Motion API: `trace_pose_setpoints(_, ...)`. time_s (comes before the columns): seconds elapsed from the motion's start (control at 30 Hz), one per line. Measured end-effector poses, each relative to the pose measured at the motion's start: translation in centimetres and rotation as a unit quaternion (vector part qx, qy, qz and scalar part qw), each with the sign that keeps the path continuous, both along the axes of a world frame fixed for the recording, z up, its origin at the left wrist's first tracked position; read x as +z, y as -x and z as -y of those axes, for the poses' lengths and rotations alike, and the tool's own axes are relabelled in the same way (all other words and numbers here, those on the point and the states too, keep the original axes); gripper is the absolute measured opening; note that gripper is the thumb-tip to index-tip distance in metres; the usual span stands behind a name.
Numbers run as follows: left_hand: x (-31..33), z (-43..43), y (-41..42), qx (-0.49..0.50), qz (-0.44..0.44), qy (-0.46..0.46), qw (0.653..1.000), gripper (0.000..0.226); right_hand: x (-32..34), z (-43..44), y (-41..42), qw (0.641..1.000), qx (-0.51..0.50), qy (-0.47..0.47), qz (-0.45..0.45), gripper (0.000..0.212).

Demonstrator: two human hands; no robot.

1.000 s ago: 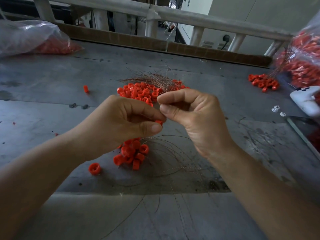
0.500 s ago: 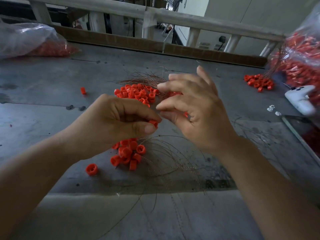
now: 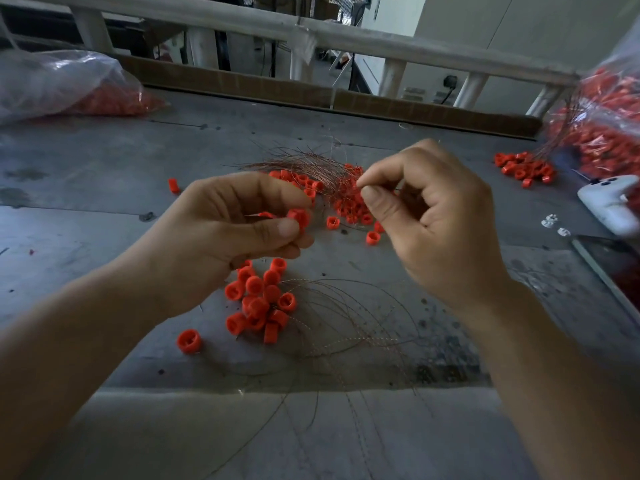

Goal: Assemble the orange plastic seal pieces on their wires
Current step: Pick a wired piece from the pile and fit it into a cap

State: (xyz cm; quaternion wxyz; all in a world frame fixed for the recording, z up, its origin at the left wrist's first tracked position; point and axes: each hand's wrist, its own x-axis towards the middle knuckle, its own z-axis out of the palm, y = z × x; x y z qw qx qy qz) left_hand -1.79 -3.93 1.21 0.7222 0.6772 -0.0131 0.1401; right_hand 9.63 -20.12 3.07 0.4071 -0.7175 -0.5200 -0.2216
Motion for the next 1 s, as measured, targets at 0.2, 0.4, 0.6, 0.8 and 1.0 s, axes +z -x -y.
trace_pose_setpoints(0.2, 0.1, 0.7, -0.1, -0.011, -0.022, 0.069, 0.997, 0.025, -0.6, -0.6, 1.0, 0.998, 0.027, 0.013, -0.049, 0.004)
trace_pose_setpoints(0.4, 0.3, 0.7, 0.1, -0.009, -0.026, 0.082, 0.996, 0.026, -0.7, -0.7, 1.2, 0.998, 0.029, 0.017, -0.062, 0.004)
trace_pose_setpoints(0.6, 0.4, 0.7, 0.0, 0.000, -0.033, 0.056, 0.998, 0.026, -0.7, -0.8, 1.3, 0.996, 0.042, 0.016, -0.075, 0.003)
trace_pose_setpoints(0.8, 0.4, 0.8, -0.1, 0.023, -0.035, 0.075, 0.996, 0.018, -0.8, -1.0, 1.6, 0.993, 0.059, 0.028, -0.094, 0.004)
trace_pose_setpoints(1.0, 0.5, 0.7, -0.2, 0.043, -0.026, 0.073, 0.996, 0.021, -0.7, -0.8, 1.4, 0.993, 0.055, 0.021, -0.101, 0.005)
